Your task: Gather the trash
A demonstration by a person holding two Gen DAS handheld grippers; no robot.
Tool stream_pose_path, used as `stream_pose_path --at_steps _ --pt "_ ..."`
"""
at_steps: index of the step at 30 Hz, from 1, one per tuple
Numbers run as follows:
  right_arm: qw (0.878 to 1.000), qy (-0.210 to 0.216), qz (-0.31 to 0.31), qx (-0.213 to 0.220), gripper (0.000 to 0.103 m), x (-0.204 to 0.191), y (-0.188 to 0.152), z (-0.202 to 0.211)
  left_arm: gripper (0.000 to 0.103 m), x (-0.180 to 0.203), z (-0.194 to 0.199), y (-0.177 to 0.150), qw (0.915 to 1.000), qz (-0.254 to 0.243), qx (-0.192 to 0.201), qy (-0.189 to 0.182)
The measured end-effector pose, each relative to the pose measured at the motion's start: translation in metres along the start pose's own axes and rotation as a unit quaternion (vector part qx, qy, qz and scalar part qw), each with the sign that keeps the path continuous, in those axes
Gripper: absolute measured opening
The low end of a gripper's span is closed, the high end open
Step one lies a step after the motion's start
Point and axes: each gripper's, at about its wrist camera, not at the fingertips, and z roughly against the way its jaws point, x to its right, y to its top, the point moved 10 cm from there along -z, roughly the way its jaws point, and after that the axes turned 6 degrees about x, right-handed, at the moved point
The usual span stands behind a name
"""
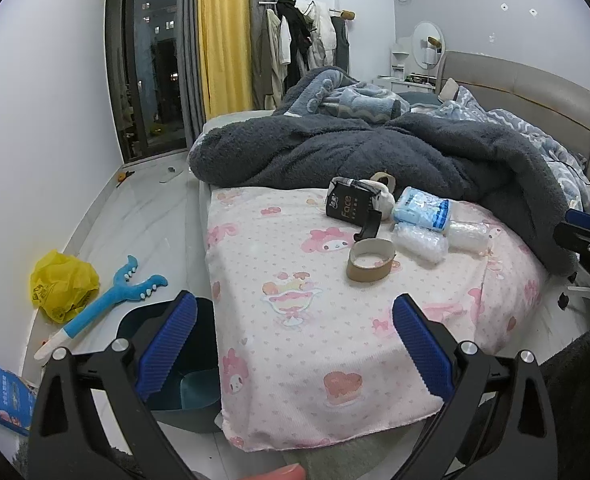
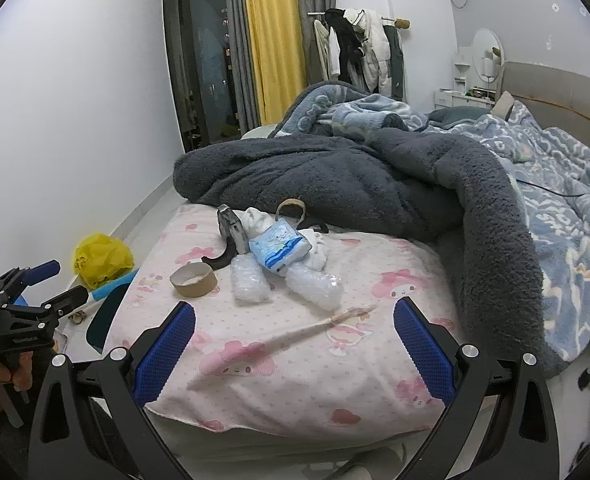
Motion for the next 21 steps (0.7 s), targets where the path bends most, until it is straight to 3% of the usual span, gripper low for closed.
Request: stream_pose_path --at_steps 9,21 --pt "1.000 -0.005 0.014 -0.009 0.100 -0.003 -0.002 -0.006 0.100 -0.007 -0.003 -0.002 0.9998 0.015 -0.010 0.008" --pt "1.000 0.010 0.009 -0.025 0.100 -0.008 0.000 -0.018 0.099 0.018 -0.016 -0.002 0.9984 0.005 -0.017 -0.054"
